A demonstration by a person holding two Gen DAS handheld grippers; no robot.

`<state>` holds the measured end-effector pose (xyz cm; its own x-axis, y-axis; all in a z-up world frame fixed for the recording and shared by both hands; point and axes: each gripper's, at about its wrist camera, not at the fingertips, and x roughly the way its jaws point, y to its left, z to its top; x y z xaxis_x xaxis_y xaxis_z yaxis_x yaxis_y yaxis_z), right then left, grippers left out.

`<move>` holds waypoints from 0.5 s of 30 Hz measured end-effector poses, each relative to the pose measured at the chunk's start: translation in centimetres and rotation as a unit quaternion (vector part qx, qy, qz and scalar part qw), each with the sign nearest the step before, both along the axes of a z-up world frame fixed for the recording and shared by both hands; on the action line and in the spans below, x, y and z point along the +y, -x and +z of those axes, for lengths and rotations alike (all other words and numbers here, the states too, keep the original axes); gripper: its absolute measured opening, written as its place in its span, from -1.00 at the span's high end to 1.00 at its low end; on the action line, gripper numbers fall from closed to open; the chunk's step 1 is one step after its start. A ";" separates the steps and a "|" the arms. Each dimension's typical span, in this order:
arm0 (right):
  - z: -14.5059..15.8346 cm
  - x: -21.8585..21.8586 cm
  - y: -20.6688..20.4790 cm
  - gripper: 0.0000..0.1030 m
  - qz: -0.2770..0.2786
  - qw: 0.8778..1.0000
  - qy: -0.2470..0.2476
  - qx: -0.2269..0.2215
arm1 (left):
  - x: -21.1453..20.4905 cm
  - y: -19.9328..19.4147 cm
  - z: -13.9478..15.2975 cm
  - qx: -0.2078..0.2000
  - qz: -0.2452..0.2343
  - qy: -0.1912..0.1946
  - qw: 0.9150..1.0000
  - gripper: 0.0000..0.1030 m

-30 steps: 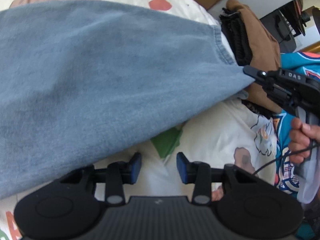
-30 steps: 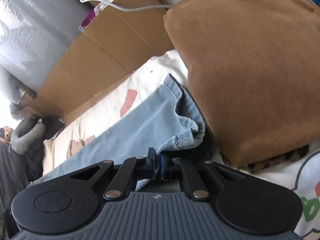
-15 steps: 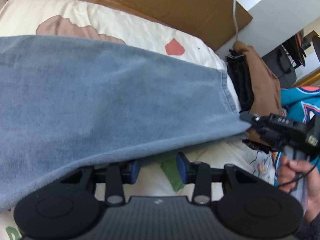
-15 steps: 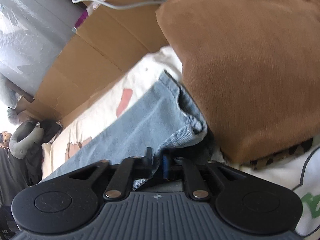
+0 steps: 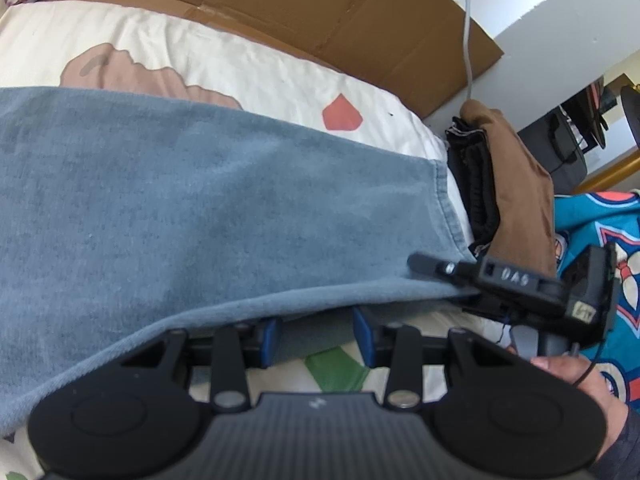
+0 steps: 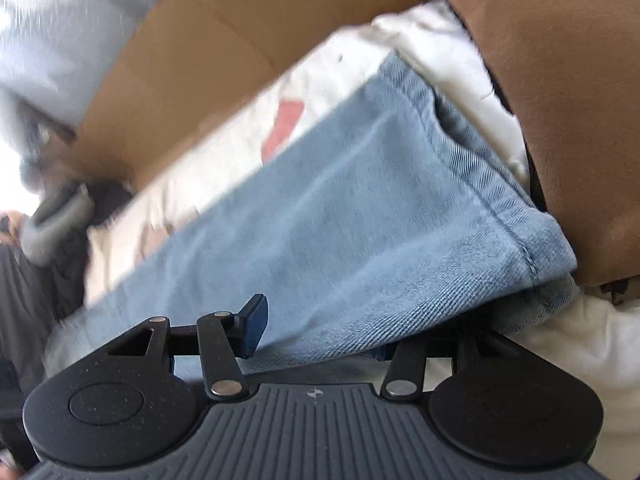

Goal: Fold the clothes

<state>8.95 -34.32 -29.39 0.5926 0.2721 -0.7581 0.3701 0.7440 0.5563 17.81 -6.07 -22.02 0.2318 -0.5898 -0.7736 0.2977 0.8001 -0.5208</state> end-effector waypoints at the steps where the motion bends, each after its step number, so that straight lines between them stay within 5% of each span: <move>1: -0.1 0.0 0.1 -0.08 0.009 1.000 -0.003 0.011 | 0.0 0.0 0.0 0.000 -0.001 0.000 1.000 0.21; 6: 0.4 -0.2 1.8 -0.08 0.024 0.999 -0.010 0.027 | -0.4 -0.1 -0.3 0.002 -0.006 0.000 1.000 0.21; 15: 0.7 -0.3 0.3 -0.12 0.009 1.000 0.017 -0.016 | -1.9 0.5 -0.6 -0.037 -0.032 -0.020 0.999 0.21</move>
